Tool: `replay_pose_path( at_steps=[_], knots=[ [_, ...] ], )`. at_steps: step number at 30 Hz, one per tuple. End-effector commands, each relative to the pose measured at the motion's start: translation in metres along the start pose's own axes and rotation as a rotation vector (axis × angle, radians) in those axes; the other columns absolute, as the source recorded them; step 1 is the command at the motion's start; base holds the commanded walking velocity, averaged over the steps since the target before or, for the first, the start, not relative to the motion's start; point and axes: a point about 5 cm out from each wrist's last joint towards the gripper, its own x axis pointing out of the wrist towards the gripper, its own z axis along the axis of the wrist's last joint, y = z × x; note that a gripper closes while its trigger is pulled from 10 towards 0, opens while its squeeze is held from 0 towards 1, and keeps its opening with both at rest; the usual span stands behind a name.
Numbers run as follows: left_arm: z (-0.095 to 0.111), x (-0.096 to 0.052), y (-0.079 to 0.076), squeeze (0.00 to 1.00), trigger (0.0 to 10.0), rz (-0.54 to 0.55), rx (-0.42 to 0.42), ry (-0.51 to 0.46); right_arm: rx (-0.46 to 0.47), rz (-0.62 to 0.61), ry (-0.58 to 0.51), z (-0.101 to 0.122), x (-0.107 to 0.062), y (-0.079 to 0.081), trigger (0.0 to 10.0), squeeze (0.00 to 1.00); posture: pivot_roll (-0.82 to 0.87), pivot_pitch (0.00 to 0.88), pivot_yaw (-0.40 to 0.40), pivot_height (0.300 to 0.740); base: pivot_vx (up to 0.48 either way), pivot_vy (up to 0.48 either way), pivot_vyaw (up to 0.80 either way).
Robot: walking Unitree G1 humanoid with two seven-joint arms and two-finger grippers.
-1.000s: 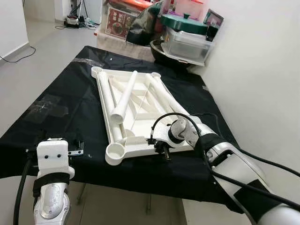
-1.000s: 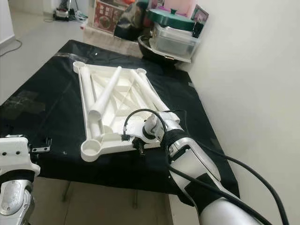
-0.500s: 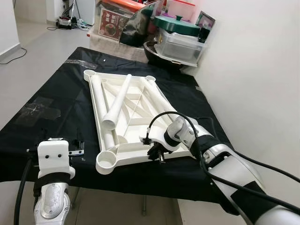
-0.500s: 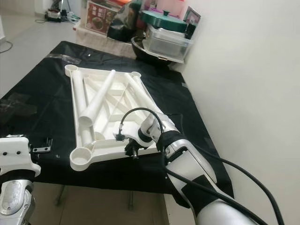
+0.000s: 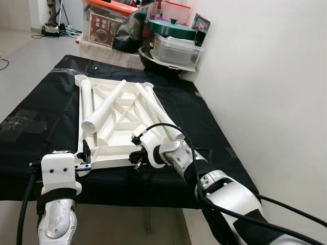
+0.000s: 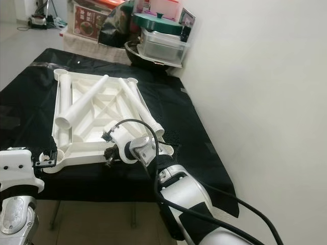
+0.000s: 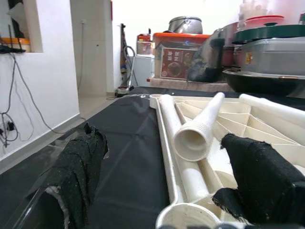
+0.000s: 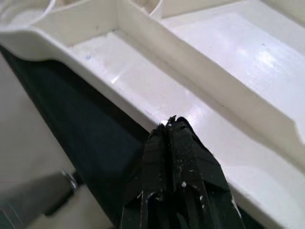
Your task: Building children table
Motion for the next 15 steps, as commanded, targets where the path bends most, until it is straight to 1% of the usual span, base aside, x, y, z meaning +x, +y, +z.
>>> replay_pose_path(
  at_steps=[1,3,5,6,7,8,9,10,11,12,13,14,15],
  knots=[
    [-0.002,-0.001,-0.007,0.00,10.0,-0.015,-0.012,0.004,0.106,0.085,0.065,-0.022,0.016,0.025,0.0,0.00,0.27,0.000,-0.261,0.740,0.000,0.000,0.00],
    [-0.002,-0.001,-0.007,0.00,10.0,-0.015,-0.012,0.004,0.106,0.085,0.065,-0.022,0.016,0.025,0.0,0.00,0.27,0.000,-0.261,0.740,0.000,0.000,0.00],
    [-0.002,-0.001,-0.007,0.00,10.0,-0.018,-0.012,0.004,0.138,0.096,0.046,-0.018,0.021,0.034,0.2,0.00,0.27,0.000,-0.259,0.740,0.000,0.000,0.00],
    [-0.002,-0.001,-0.007,0.00,10.0,-0.020,-0.012,0.004,0.099,0.109,0.030,-0.015,0.024,0.039,7.9,0.00,0.27,0.000,-0.257,0.740,0.000,0.000,0.00],
    [-0.002,-0.001,-0.007,0.00,10.0,-0.020,-0.012,0.004,0.099,0.109,0.030,-0.015,0.024,0.039,7.9,0.00,0.27,0.000,-0.257,0.740,0.000,0.000,0.00],
    [-0.002,0.000,-0.007,0.00,10.0,-0.022,-0.012,0.004,0.047,0.111,0.019,-0.012,0.025,0.041,10.0,0.00,0.27,0.000,-0.255,0.740,0.000,0.000,0.00],
    [-0.002,0.000,-0.007,0.00,10.0,-0.022,-0.012,0.004,0.047,0.111,0.019,-0.012,0.025,0.041,10.0,0.00,0.27,0.000,-0.255,0.740,0.000,0.000,0.00],
    [-0.002,0.000,-0.007,0.00,10.0,-0.024,-0.012,0.004,0.024,0.087,-0.007,-0.010,0.023,0.036,10.0,0.00,0.27,0.000,-0.255,0.740,0.000,0.000,0.00],
    [-0.003,0.000,-0.007,0.00,10.0,-0.026,-0.012,0.004,-0.009,0.067,-0.019,-0.008,0.019,0.029,10.0,1.00,0.27,0.000,-0.255,0.740,0.000,0.000,0.00],
    [-0.003,0.000,-0.007,0.00,10.0,-0.027,-0.012,0.004,-0.016,0.040,-0.022,-0.008,0.013,0.019,10.0,1.00,0.26,0.000,-0.254,0.740,0.000,0.000,0.00],
    [-0.003,0.000,-0.007,0.00,10.0,-0.027,-0.012,0.004,-0.016,0.040,-0.022,-0.008,0.013,0.019,10.0,1.00,0.26,0.000,-0.254,0.740,0.000,0.000,0.00],
    [-0.003,0.000,-0.007,0.00,10.0,-0.028,-0.013,0.004,-0.017,0.022,-0.022,-0.008,0.009,0.012,10.0,1.00,0.26,0.000,-0.254,0.740,0.000,0.000,0.00],
    [-0.003,0.000,-0.007,0.00,10.0,-0.028,-0.013,0.004,-0.017,0.022,-0.022,-0.008,0.009,0.012,10.0,1.00,0.26,0.000,-0.254,0.740,0.000,0.000,0.00]
  ],
)
